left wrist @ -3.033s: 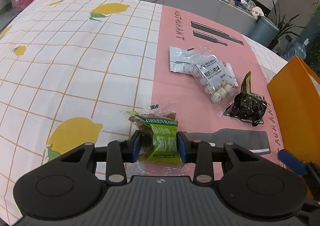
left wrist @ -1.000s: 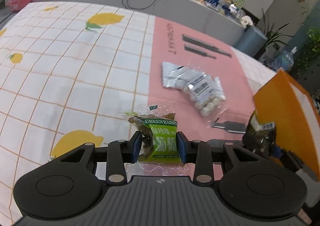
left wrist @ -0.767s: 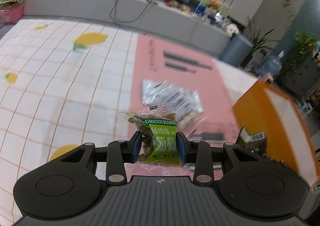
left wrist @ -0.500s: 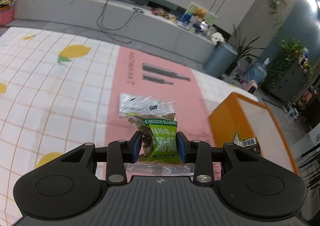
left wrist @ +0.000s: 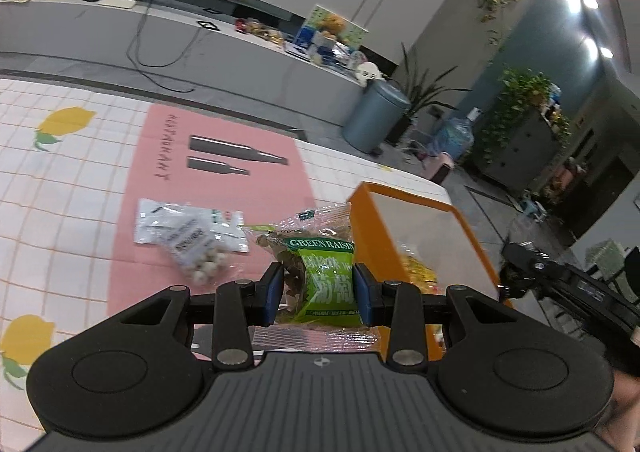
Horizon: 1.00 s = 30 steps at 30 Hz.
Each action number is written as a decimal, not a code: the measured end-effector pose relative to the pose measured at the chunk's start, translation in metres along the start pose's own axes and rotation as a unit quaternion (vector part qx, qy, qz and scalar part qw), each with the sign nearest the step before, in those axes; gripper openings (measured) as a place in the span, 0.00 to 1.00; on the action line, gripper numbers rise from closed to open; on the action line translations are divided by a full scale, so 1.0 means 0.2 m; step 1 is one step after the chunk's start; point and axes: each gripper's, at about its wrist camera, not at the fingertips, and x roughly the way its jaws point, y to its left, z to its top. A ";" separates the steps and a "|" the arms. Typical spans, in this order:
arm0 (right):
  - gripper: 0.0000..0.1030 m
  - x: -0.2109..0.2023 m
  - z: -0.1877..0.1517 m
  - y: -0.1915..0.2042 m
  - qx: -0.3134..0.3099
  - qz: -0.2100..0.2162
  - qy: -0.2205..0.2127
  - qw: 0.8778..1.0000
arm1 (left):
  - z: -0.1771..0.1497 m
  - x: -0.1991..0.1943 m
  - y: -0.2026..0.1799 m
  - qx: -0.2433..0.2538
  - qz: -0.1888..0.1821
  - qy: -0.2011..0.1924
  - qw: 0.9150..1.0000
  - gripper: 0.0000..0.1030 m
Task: Organize snacks
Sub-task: 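Carry the seaweed bag over the orange box with the right tool while the left carries the raisin bag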
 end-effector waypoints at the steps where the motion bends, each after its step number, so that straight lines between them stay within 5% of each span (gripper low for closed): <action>1: 0.36 0.03 0.01 -0.05 0.018 -0.005 0.010 1.000 | 0.00 0.00 -0.01 0.000 -0.003 0.001 1.000 0.40; 13: 0.36 0.52 0.01 -0.22 0.146 0.000 0.133 0.980 | -0.05 0.09 -0.01 0.008 -0.006 0.020 1.000 0.40; 26: 0.37 0.75 -0.02 -0.19 0.125 -0.047 0.157 0.979 | -0.07 0.11 0.01 0.001 -0.007 0.031 0.999 0.40; 29: 0.45 0.77 -0.02 -0.18 0.120 -0.012 0.172 0.978 | -0.08 0.10 0.00 0.002 -0.008 0.032 0.999 0.40; 30: 0.54 0.77 -0.02 -0.17 0.116 -0.007 0.177 0.977 | -0.08 0.10 -0.01 0.003 -0.009 0.032 0.999 0.40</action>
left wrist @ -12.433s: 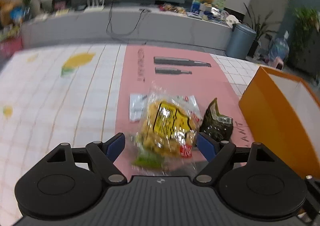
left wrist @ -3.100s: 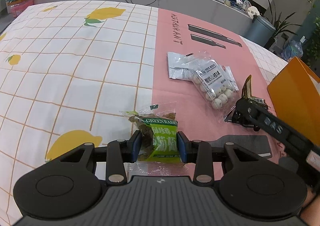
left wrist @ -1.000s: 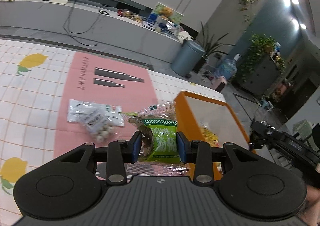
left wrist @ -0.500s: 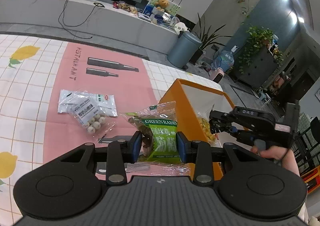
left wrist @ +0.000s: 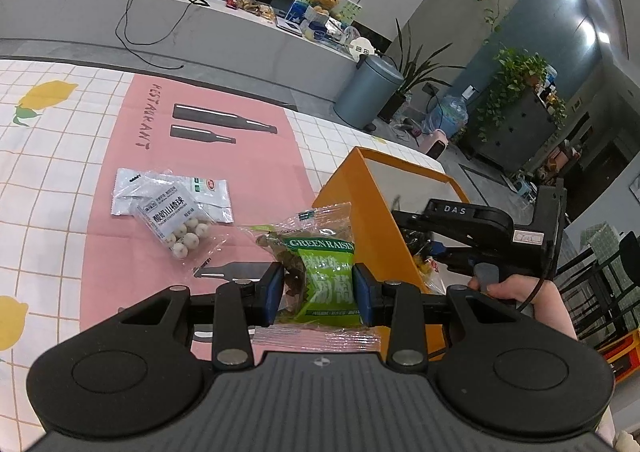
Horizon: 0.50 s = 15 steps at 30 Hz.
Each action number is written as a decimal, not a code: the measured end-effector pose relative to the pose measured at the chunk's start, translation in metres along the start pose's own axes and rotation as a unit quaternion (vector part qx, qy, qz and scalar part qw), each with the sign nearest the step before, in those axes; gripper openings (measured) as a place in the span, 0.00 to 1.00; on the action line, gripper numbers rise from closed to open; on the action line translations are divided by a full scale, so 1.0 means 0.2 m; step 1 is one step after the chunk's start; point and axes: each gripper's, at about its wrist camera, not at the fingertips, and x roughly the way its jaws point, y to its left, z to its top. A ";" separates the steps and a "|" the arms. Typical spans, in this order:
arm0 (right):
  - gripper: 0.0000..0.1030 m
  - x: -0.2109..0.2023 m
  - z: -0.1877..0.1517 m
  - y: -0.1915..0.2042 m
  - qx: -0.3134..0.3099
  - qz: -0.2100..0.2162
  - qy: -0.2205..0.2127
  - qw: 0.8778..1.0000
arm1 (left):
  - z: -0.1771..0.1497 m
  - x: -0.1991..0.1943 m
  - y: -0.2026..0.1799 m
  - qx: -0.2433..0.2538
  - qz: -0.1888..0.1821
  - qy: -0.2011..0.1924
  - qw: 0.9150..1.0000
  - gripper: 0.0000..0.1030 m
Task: Organize snacks
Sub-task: 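Carry the seaweed bag over the orange box with the right tool while the left carries the raisin bag, then lower the seaweed bag into the orange box and open the right tool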
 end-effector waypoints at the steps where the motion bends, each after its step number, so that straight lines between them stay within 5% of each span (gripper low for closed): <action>1: 0.75 -0.01 0.00 0.00 -0.003 -0.002 0.001 1.000 | 0.00 0.00 0.00 0.001 -0.001 0.000 1.000 0.40; 3: 0.89 -0.07 -0.03 0.01 -0.011 -0.021 -0.017 1.000 | 0.00 0.00 -0.01 0.003 -0.002 0.000 1.000 0.40; 15: 0.92 -0.63 -0.15 -0.13 -0.044 -0.028 -0.119 0.992 | -0.07 0.00 -0.26 0.026 -0.027 -0.003 0.999 0.40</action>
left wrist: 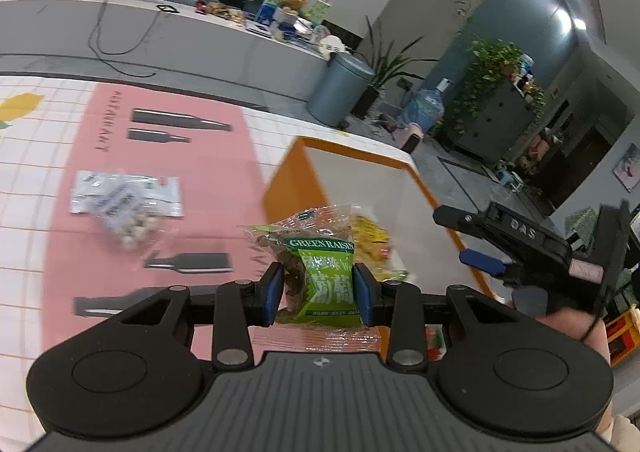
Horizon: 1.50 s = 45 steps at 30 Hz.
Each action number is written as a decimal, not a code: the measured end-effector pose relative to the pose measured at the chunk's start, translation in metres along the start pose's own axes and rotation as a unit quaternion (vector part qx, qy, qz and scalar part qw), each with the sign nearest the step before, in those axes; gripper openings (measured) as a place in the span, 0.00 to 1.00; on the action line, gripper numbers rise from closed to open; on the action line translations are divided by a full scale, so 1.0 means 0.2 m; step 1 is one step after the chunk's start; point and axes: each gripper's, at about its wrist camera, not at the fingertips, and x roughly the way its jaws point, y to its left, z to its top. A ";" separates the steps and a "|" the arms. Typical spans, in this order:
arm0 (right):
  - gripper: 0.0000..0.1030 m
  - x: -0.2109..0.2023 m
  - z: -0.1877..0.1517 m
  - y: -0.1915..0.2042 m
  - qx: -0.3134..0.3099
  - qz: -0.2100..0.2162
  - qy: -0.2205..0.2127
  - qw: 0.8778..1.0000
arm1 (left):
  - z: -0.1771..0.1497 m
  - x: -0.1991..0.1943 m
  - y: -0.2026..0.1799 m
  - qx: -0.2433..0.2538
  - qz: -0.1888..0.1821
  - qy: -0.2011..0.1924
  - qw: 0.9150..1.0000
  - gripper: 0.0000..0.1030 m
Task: Organize snacks
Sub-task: 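Lower the seaweed bag into the orange box and open the right tool, then lower the raisin bag into the orange box and open the left tool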
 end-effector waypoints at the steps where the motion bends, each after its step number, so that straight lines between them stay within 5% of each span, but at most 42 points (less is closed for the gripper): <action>1: 0.92 -0.03 0.00 -0.03 0.002 -0.005 -0.006 1.000 | 0.00 0.00 -0.03 -0.002 -0.007 -0.001 1.000 0.40; 12: 0.92 -0.17 0.07 -0.18 0.027 0.030 -0.030 0.999 | 0.04 0.20 -0.43 0.027 -0.028 0.008 0.999 0.40; 16: 0.92 -0.20 0.07 -0.22 0.041 0.042 -0.031 0.998 | 0.04 0.37 -0.50 0.047 -0.004 0.032 0.998 0.40; 32: 0.92 -0.18 0.07 -0.34 0.104 0.047 -0.016 0.993 | 0.22 0.97 -0.44 0.027 0.088 0.118 0.989 0.40; 37: 0.92 -0.19 0.08 -0.34 0.102 0.045 -0.021 0.994 | 0.25 1.05 -0.44 0.006 0.082 0.113 0.990 0.41; 41: 0.92 -0.19 0.08 -0.36 0.112 0.043 -0.020 0.993 | 0.27 1.08 -0.45 -0.023 0.038 0.115 0.992 0.41; 43: 0.92 -0.19 0.08 -0.37 0.117 0.041 -0.021 0.992 | 0.26 1.10 -0.46 -0.035 0.016 0.129 0.991 0.48; 45: 0.92 -0.19 0.08 -0.38 0.115 0.040 -0.020 0.992 | 0.26 1.12 -0.49 -0.024 0.009 0.148 0.989 0.67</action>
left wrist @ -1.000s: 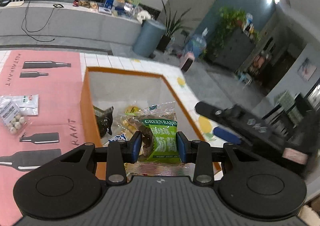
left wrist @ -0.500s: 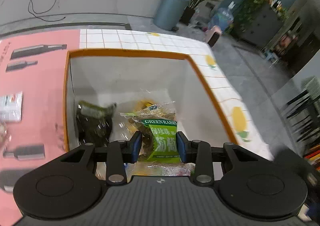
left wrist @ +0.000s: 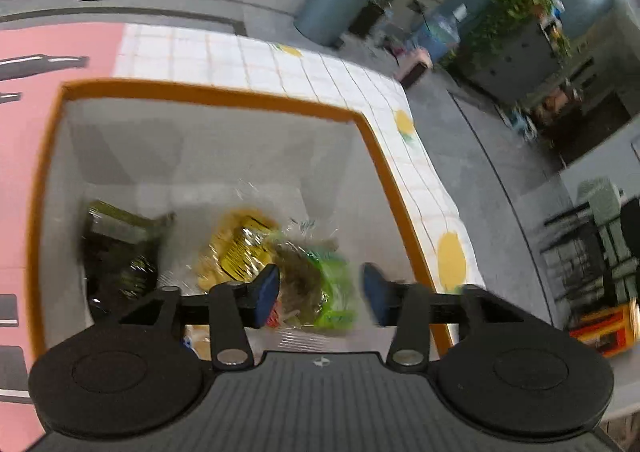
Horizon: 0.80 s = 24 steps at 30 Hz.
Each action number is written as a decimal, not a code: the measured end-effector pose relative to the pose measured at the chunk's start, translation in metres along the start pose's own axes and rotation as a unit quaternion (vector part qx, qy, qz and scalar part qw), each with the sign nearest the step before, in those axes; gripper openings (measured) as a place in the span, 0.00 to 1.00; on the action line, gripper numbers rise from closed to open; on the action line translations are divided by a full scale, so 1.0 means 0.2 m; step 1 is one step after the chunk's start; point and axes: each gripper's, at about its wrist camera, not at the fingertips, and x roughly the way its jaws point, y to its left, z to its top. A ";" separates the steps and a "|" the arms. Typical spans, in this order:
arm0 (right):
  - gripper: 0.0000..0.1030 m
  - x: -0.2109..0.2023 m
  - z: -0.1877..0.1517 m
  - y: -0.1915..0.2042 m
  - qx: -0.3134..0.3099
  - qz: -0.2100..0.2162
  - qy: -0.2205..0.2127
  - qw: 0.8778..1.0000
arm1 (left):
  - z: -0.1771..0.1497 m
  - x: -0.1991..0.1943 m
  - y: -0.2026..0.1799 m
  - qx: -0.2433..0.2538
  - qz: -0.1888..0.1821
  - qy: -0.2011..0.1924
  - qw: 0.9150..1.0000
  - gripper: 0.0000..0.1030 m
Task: Organize snacks
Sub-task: 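Lower the raisin bag into the orange box and open the left tool, then move both tools back over the white snack bags on the placemat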
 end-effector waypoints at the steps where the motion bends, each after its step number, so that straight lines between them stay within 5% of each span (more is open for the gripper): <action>1: 0.92 0.00 0.00 0.00 -0.002 -0.001 0.000 1.000 | 0.00 0.01 -0.01 0.006 0.002 0.016 1.000 0.77; 10: 0.91 0.01 0.00 0.02 -0.014 0.000 0.002 1.000 | -0.04 -0.22 0.05 -0.012 -0.010 0.002 1.000 0.80; 16: 0.90 0.03 -0.01 0.10 -0.045 0.003 -0.001 0.999 | -0.10 -0.53 0.02 0.033 0.043 -0.076 0.996 0.80; 24: 0.88 0.11 -0.09 0.23 -0.090 0.007 0.008 0.996 | -0.21 -0.84 0.07 0.044 0.089 -0.127 0.987 0.80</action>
